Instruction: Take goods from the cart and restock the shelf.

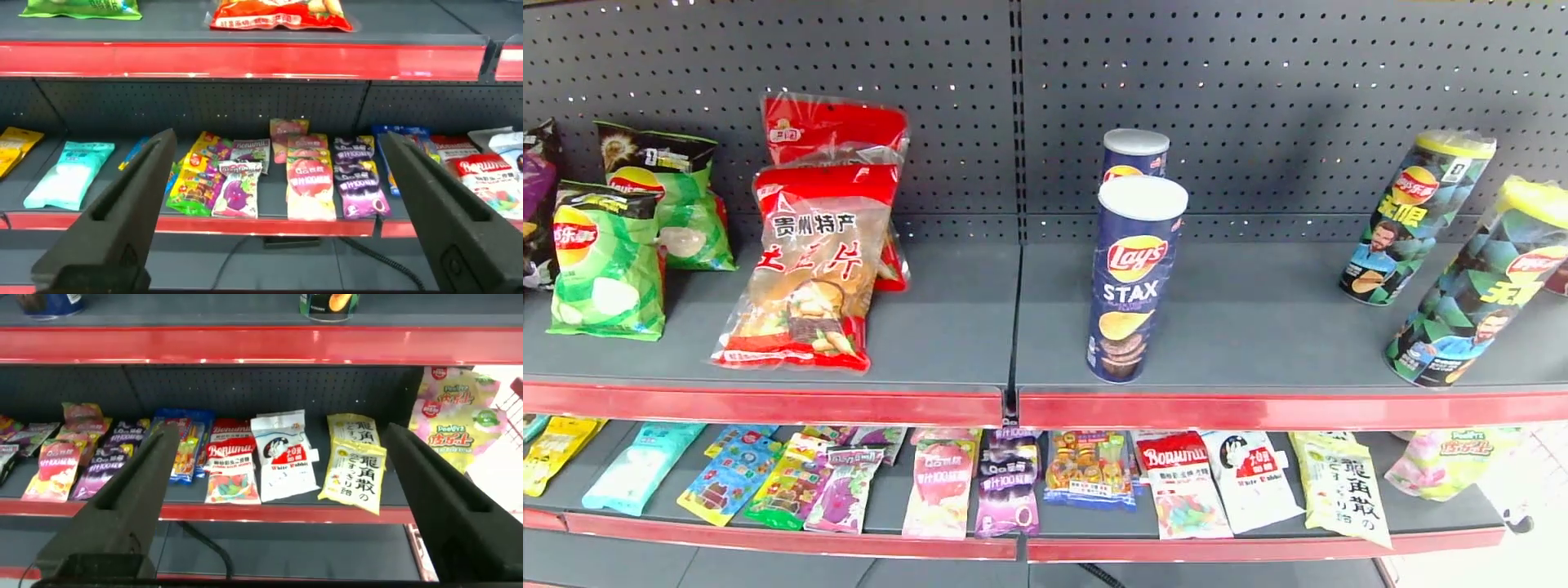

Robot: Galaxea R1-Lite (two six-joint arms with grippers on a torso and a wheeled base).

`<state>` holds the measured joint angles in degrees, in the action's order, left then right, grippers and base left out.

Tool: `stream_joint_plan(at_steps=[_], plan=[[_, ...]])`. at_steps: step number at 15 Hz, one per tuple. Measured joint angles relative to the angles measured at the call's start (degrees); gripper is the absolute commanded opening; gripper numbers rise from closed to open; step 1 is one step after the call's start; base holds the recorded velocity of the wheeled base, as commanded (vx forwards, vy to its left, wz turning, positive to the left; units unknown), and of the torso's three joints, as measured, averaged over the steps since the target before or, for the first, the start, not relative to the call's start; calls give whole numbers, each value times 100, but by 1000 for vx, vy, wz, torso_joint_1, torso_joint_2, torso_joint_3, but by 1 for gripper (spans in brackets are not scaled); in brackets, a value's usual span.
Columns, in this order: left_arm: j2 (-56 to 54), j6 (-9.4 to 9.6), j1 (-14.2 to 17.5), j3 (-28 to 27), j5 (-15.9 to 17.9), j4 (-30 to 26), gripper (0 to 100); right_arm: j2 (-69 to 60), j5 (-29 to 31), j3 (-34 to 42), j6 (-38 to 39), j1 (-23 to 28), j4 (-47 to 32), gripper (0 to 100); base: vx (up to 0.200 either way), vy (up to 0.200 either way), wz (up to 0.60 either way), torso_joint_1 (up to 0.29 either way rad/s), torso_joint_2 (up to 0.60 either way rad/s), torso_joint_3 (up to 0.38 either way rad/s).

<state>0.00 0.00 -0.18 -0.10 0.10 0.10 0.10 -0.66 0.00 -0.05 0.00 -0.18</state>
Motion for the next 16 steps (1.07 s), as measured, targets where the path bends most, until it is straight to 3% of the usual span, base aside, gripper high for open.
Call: stream_joint_plan(at_steps=[16], plan=[[0,-13,0,0,-5,4,100,-5,0,0,5,0,0,100,0,-200,0,2,2,1]])
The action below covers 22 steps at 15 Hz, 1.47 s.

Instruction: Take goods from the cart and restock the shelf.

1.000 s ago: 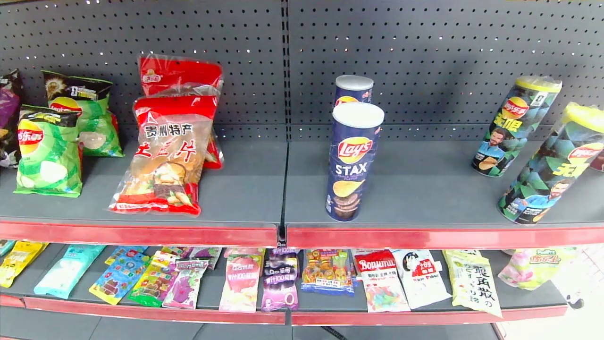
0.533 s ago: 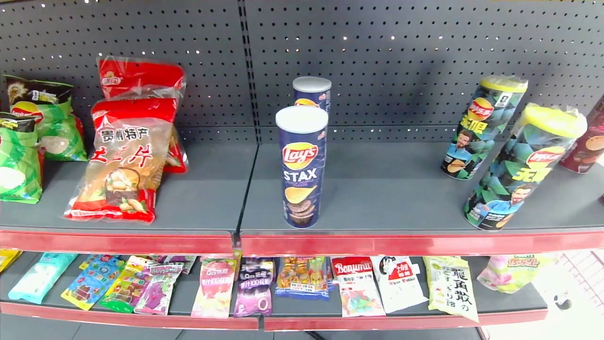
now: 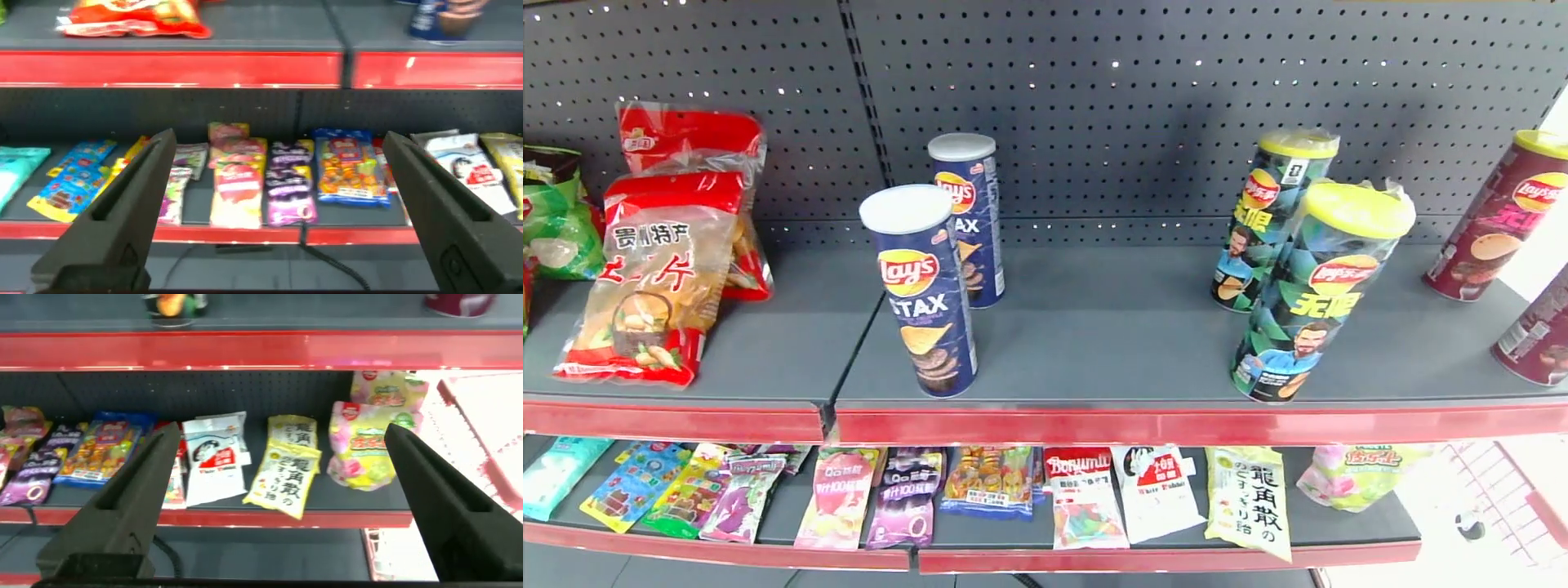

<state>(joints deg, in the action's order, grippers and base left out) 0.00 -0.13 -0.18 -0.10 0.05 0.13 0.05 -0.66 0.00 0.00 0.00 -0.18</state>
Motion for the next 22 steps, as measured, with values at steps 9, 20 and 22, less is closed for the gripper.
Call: stream_joint_plan(at_steps=[9,20,22], plan=[[0,2,0,0,-2,0,100,0,0,0,2,0,5,100,0,-178,0,2,2,1],[0,4,-2,0,-2,0,100,-2,-2,0,7,7,0,100,0,0,-109,0,0,0],[0,6,0,0,0,2,100,-2,0,0,10,0,0,100,0,0,0,0,0,0]])
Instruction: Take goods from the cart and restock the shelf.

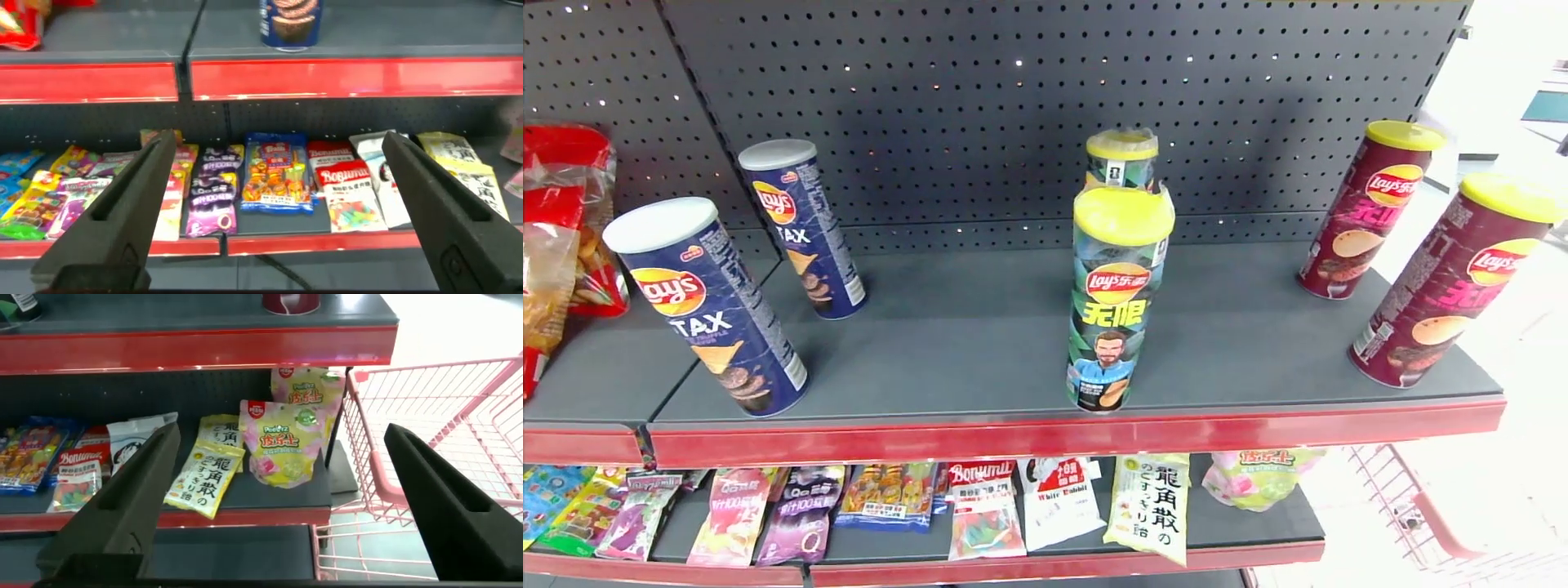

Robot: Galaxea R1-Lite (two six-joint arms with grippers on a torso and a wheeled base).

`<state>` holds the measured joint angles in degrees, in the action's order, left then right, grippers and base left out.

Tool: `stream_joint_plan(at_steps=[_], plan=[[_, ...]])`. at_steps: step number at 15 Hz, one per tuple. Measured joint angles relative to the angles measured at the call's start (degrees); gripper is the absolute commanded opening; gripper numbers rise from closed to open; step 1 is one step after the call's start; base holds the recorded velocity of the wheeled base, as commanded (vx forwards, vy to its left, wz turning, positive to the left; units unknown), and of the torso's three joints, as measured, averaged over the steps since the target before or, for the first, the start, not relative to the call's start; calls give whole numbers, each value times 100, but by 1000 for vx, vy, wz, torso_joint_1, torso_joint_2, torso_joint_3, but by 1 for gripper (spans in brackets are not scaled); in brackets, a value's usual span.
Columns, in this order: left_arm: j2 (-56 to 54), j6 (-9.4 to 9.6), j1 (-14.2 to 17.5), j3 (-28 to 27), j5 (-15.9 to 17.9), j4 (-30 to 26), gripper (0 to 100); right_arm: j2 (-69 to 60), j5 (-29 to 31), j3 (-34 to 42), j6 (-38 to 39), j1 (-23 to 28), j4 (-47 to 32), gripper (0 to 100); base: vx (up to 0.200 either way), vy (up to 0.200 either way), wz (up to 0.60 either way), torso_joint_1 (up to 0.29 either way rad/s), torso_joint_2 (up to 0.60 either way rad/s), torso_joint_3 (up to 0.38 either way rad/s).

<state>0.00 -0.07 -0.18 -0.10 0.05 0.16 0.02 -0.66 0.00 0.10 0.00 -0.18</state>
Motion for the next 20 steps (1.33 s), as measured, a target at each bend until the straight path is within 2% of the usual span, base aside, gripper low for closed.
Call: stream_joint_plan(at_steps=[7,10,20], plan=[[0,0,0,0,0,0,100,0,-2,0,0,0,0,100,0,0,0,0,0,0],[0,0,0,0,2,-5,100,0,-2,0,0,0,5,100,200,0,0,-4,1,5],[0,0,0,0,2,-6,100,0,-2,0,0,0,2,100,0,0,0,0,0,0]])
